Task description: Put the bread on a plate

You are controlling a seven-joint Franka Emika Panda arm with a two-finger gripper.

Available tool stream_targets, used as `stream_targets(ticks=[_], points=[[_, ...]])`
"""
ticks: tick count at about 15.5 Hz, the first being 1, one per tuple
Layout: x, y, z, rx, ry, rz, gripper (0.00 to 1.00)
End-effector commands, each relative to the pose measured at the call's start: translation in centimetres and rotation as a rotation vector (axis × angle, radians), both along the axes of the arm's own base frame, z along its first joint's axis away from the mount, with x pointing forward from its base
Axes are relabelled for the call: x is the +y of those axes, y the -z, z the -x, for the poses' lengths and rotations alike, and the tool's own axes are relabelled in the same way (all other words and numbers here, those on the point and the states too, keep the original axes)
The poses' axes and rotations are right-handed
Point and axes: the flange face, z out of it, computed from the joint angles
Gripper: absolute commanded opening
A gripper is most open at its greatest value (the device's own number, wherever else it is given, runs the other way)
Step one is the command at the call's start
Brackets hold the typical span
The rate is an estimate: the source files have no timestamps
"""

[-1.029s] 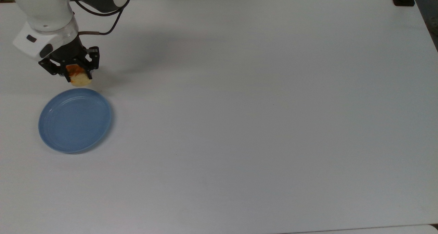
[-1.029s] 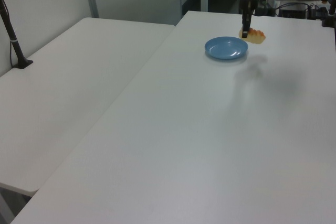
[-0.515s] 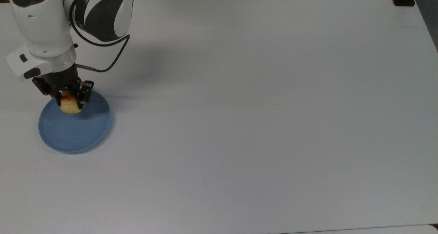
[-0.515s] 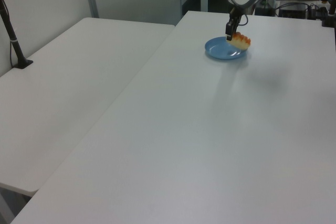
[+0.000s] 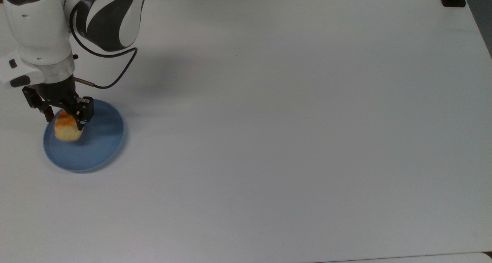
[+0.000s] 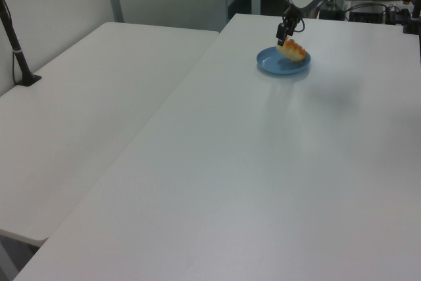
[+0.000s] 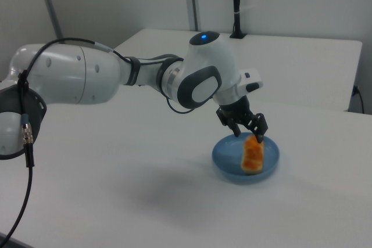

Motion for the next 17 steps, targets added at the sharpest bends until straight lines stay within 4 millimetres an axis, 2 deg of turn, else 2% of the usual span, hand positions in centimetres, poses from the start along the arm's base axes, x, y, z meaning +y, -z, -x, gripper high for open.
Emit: stream_targets(ticks=[1,4,5,7,10,13,17], points=[[0.6,0.6,-0.6,-0.008,0.009,-0.011,1.0],[1.5,-0.3,-0.8,-0.02,0.0,-0.018,1.0],[2.4,-1.6,-0.9,-0.028,-0.012,-0.02,1.0],[3.7,-4.2,0.5,-0.021,-0.018,-0.055,1.0],[5.5,-9.2,3.2,0.06,-0.029,-0.141,1.0],[7.2,-15.3,6.7,0.112,-0.043,-0.214,1.0],[12.8,-20.6,9.5,0.177,0.009,-0.23,1.0]])
